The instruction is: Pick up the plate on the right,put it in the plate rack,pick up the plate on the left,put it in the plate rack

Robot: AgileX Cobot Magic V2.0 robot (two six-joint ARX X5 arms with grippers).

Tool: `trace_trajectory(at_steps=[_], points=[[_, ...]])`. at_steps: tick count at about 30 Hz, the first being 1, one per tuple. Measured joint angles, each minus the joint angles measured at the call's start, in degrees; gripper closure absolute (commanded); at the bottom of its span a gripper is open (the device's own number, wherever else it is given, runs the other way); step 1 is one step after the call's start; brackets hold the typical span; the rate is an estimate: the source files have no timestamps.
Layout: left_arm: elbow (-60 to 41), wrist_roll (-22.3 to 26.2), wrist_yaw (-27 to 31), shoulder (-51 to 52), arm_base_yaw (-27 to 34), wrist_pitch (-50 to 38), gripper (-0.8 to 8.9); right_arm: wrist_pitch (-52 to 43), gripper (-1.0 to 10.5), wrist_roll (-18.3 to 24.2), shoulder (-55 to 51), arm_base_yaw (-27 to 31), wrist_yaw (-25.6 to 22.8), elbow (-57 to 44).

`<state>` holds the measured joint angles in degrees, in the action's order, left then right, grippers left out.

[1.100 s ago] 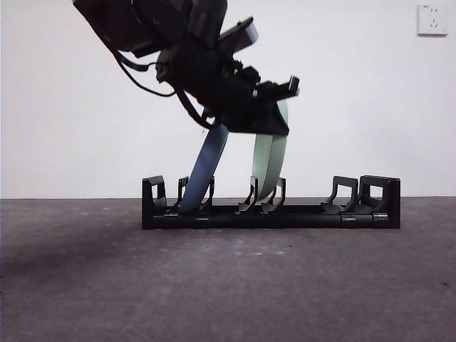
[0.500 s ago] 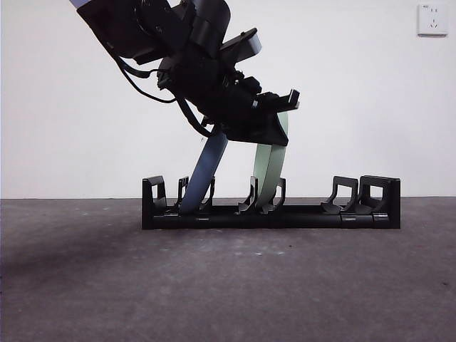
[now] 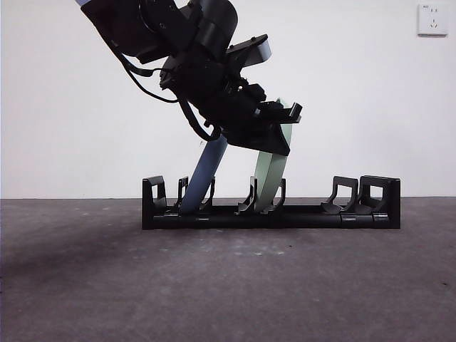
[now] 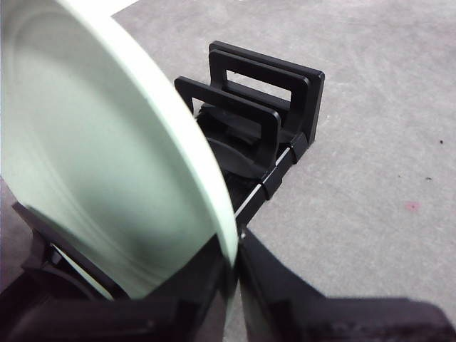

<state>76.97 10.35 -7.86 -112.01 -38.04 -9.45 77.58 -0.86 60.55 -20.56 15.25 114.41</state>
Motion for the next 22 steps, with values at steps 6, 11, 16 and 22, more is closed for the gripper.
trace_trajectory(at_steps=[6, 11, 16, 22], points=[[0.0, 0.2, 0.7, 0.0, -0.3, 0.1, 5.91, 0.0, 6.6, 0.0, 0.0, 0.0, 0.2, 0.0], [0.0, 0.2, 0.7, 0.0, -0.5, 0.3, 5.88, 0.0, 6.6, 0.0, 0.0, 0.0, 0.2, 0.0], [0.0, -0.2, 0.8, 0.0, -0.8, 0.4, 5.88, 0.0, 6.6, 0.0, 0.0, 0.0, 0.2, 0.0], [0.0, -1.5, 0.6, 0.8, -1.0, 2.9, 5.88, 0.0, 6.6, 0.0, 0.0, 0.0, 0.2, 0.0]])
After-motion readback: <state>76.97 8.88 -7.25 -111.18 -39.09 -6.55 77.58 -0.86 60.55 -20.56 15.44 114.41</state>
